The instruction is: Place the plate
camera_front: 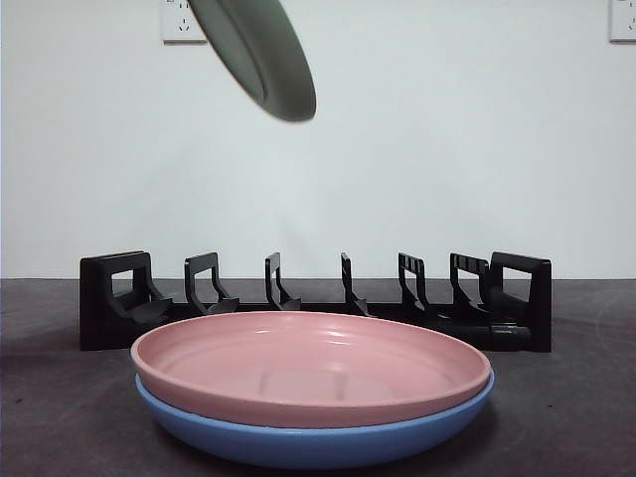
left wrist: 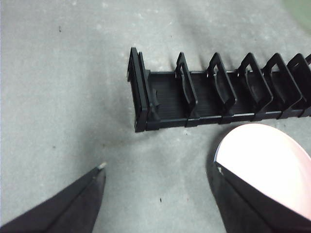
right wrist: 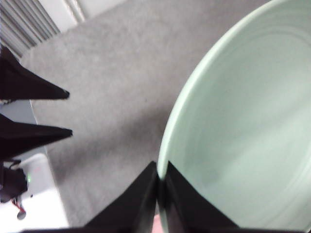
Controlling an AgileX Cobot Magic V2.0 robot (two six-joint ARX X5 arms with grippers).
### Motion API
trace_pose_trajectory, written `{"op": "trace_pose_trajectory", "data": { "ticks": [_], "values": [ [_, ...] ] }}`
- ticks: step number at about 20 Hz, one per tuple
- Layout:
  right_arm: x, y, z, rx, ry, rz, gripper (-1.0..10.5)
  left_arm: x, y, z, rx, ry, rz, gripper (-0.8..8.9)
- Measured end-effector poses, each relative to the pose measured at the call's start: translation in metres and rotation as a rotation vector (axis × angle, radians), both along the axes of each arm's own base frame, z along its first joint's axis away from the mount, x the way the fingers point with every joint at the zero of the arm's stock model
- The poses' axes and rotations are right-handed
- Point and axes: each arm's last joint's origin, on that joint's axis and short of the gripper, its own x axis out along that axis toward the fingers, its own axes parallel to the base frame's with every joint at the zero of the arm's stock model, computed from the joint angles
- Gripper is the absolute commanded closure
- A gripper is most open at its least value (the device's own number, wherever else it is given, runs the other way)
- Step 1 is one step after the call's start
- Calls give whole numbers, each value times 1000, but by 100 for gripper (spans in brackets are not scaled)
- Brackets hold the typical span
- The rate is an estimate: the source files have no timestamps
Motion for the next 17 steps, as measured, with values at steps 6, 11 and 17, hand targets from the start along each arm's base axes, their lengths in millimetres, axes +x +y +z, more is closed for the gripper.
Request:
{"op": "trace_pose_trajectory", "data": {
  "ticks": [6, 11, 17],
  "values": [
    [-28, -19, 27, 102, -129, -5, 933, 1, 0, 0, 0, -1, 0, 470],
    [-50, -29, -11, 92, -177, -28, 933, 1, 0, 0, 0, 0, 0, 470],
    [-103, -59, -70, -10, -227, -65, 933, 5, -1, 0, -1, -6, 0, 470]
  ]
}}
